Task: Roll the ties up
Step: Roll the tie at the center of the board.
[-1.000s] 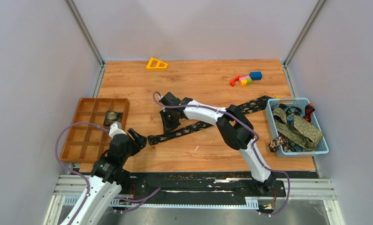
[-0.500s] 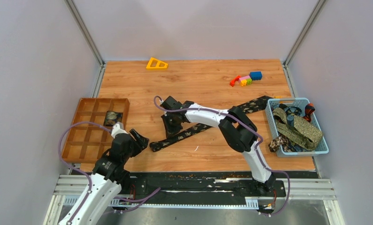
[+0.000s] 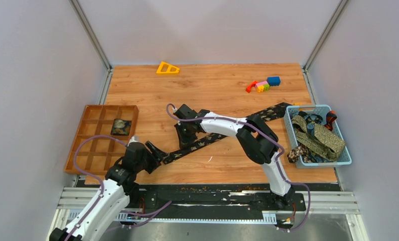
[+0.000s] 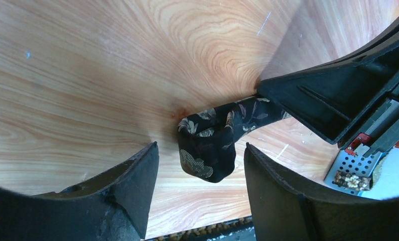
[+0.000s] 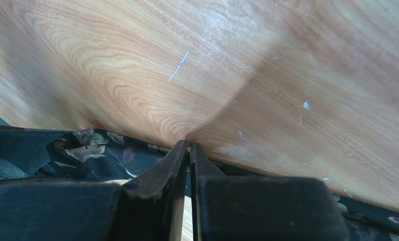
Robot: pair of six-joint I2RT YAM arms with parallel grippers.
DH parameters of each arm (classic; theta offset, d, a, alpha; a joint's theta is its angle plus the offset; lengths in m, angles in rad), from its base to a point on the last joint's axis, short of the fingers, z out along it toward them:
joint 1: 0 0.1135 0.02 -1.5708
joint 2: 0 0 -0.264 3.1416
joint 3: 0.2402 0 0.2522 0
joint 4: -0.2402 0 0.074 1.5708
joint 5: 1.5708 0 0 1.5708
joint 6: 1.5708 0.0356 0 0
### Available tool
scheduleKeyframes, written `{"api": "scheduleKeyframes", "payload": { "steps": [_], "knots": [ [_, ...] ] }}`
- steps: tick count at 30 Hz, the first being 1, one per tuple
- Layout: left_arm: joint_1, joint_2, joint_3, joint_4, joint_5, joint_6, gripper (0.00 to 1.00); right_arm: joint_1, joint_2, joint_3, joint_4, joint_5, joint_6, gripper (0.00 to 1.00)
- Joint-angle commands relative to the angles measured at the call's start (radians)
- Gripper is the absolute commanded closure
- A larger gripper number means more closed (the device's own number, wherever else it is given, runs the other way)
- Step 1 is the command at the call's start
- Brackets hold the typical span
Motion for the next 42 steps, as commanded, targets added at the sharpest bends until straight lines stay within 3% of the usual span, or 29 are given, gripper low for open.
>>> {"api": "scheduleKeyframes", "payload": {
  "steps": [1,10,15,21,25,32,42],
  "knots": [
    [0.002,0.021,0.008,0.032,0.028,-0.085,0.31,0.007,-0.045,-0.021,0.046,0.015,0.009,0.92],
    [0.003,0.018,-0.054,0.083,-0.013,-0.142,0.42,0.008,-0.054,-0.044,0.063,0.009,0.006,0.93],
    [0.003,0.012,-0.076,0.119,-0.011,-0.154,0.54,0.008,-0.061,-0.052,0.063,0.013,0.005,0.93],
    [0.003,0.010,-0.071,0.145,-0.018,-0.097,0.90,0.009,-0.064,-0.039,0.051,0.019,-0.002,0.93],
    [0.003,0.017,-0.047,0.170,-0.068,0.043,1.00,0.006,-0.072,0.010,0.026,0.027,-0.015,0.93],
    [0.002,0.031,0.012,0.165,-0.158,0.264,1.00,0.015,-0.099,0.072,0.007,0.027,-0.020,0.93],
    [0.003,-0.074,-0.062,0.082,-0.193,0.210,0.99,0.065,-0.119,-0.012,0.101,0.016,0.005,0.94]
  ]
}}
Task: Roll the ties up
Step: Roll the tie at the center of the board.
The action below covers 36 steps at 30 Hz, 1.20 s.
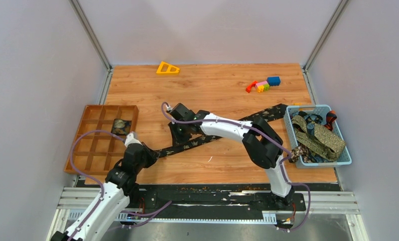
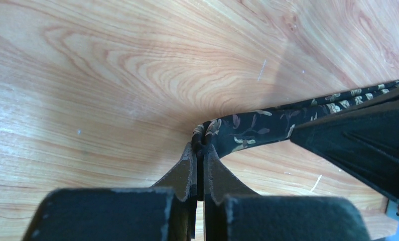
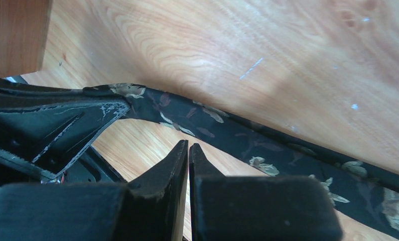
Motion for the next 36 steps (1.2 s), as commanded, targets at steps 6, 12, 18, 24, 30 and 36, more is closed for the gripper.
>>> {"api": "scheduleKeyframes", "payload": {
  "steps": [6,12,18,24,30,36],
  "knots": [
    [0.003,-0.158,-0.054,-0.109,-0.057,-0.028,0.80,0.036,-0.025,-0.048,0.087,0.002,0.022,0.95],
    [0.003,-0.273,-0.042,-0.181,-0.082,-0.041,0.50,0.054,-0.009,-0.070,0.095,0.021,0.027,0.95],
    [0.003,-0.298,-0.013,-0.234,-0.116,-0.080,0.44,0.061,-0.006,-0.110,0.113,0.033,0.039,0.96],
    [0.003,-0.252,-0.007,-0.252,-0.146,-0.127,0.43,0.066,-0.019,-0.146,0.118,0.039,0.042,0.96],
    [0.003,-0.210,-0.014,-0.220,-0.148,-0.139,0.44,0.073,-0.068,-0.167,0.121,0.048,0.042,0.96],
    [0.003,-0.193,-0.028,-0.201,-0.176,-0.141,0.48,0.077,-0.108,-0.167,0.123,0.037,0.036,0.96]
  ]
}}
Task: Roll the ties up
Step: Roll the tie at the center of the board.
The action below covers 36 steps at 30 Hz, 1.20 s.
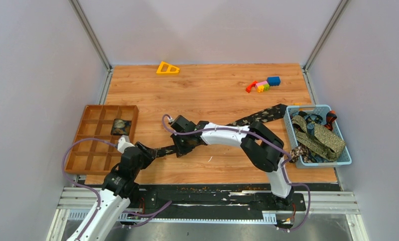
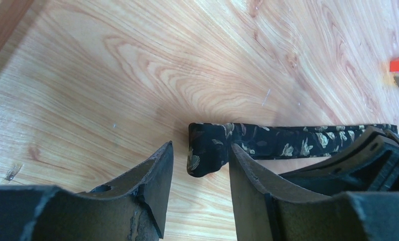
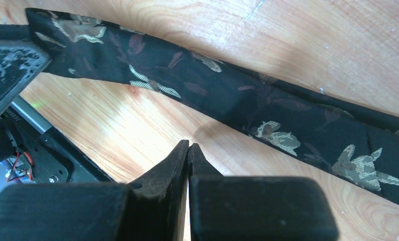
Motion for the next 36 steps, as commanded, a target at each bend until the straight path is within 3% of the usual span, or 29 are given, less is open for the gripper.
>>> {"api": "scheduleKeyframes", "payload": {
  "steps": [1,14,23,36],
  "knots": [
    [0.003,0.009,-0.026,-0.028,-0.052,-0.017,0.49,0.010,-0.089,0.004,0.039,0.002,0.002,0.96],
    [0.003,0.088,-0.055,0.082,-0.026,-0.006,0.68,0.006,-0.037,0.125,0.006,0.000,-0.032,0.96],
    [0.003,0.096,-0.070,0.130,0.009,0.027,1.00,-0.003,0.014,0.190,-0.005,-0.019,-0.030,0.97],
    [0.002,0.041,-0.078,0.096,0.021,0.046,1.00,-0.016,0.132,0.250,0.006,-0.014,0.003,0.99]
  ]
}}
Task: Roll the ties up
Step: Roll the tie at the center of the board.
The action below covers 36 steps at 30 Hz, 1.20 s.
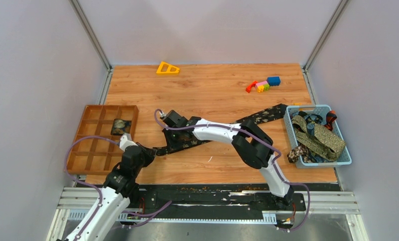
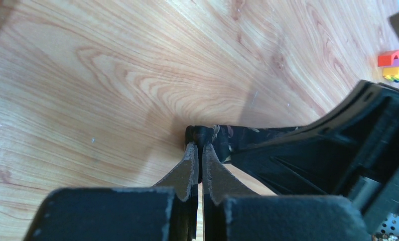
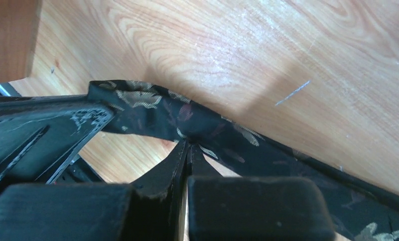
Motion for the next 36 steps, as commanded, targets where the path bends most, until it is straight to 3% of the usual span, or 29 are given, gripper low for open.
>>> {"api": "scheduleKeyframes", "payload": {
  "steps": [1,10,19,28,36],
  "knots": [
    [0.003,-0.029,-0.052,-0.038,0.003,0.019,1.00,-0.015,0.026,0.056,0.017,0.003,0.014,0.99],
    [0.003,-0.099,-0.055,-0.092,-0.006,0.009,1.00,-0.014,-0.015,0.060,0.027,-0.028,0.025,0.99],
    [0.003,-0.147,-0.059,-0.131,-0.005,0.011,1.00,-0.010,0.059,0.097,0.026,-0.064,0.040,1.00],
    [0.003,-0.162,-0.058,-0.149,0.001,0.017,1.00,-0.006,0.005,0.092,0.025,-0.022,0.032,1.00],
    [0.002,-0.191,-0.061,-0.163,0.003,0.018,1.00,0.001,0.068,0.102,0.031,-0.043,0.045,1.00]
  ]
}}
